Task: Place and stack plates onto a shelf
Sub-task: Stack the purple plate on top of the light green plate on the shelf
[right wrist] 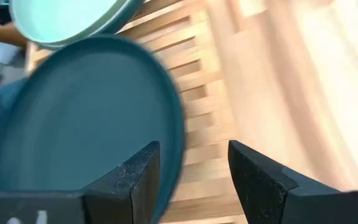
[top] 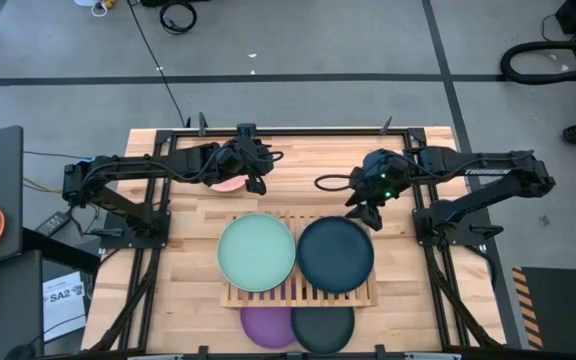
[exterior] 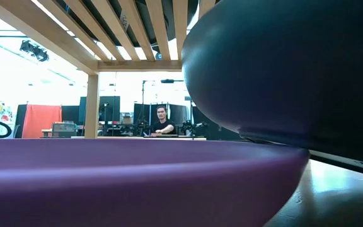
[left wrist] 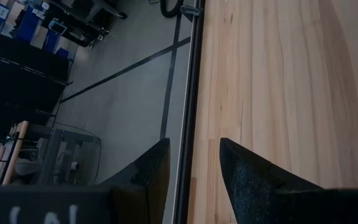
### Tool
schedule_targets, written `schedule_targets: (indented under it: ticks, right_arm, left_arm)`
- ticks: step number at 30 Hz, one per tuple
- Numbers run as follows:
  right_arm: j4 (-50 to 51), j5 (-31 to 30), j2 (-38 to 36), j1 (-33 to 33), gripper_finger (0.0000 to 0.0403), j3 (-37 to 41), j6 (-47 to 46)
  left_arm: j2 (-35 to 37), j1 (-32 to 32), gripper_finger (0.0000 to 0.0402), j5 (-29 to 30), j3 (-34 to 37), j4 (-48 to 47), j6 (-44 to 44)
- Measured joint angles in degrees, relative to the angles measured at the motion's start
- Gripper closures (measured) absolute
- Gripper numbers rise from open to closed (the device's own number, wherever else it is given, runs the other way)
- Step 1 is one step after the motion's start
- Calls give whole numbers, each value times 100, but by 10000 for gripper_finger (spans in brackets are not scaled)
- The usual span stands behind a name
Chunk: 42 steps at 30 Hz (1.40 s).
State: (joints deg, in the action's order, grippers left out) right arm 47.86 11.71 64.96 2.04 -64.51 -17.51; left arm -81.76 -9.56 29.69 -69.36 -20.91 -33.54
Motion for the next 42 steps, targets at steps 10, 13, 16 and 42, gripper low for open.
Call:
schedule_targets:
  ticks: [10, 13, 16, 42]
  right_arm:
    - [-23, -836, -215, 0, 208, 0, 616]
    - [-20, -922, -213, 0, 208, 0, 693]
    - [-20, -925, -213, -4, 208, 0, 909]
    - [-18, -929, -209, -507, 208, 0, 1127]
  left_arm:
    - [0, 33, 256, 16, 0, 381, -15]
    - [0, 121, 256, 30, 0, 801, -13]
    - [0, 278, 256, 82, 0, 1369, -62]
    - [0, 4481, 256, 2041, -2, 2132, 1353]
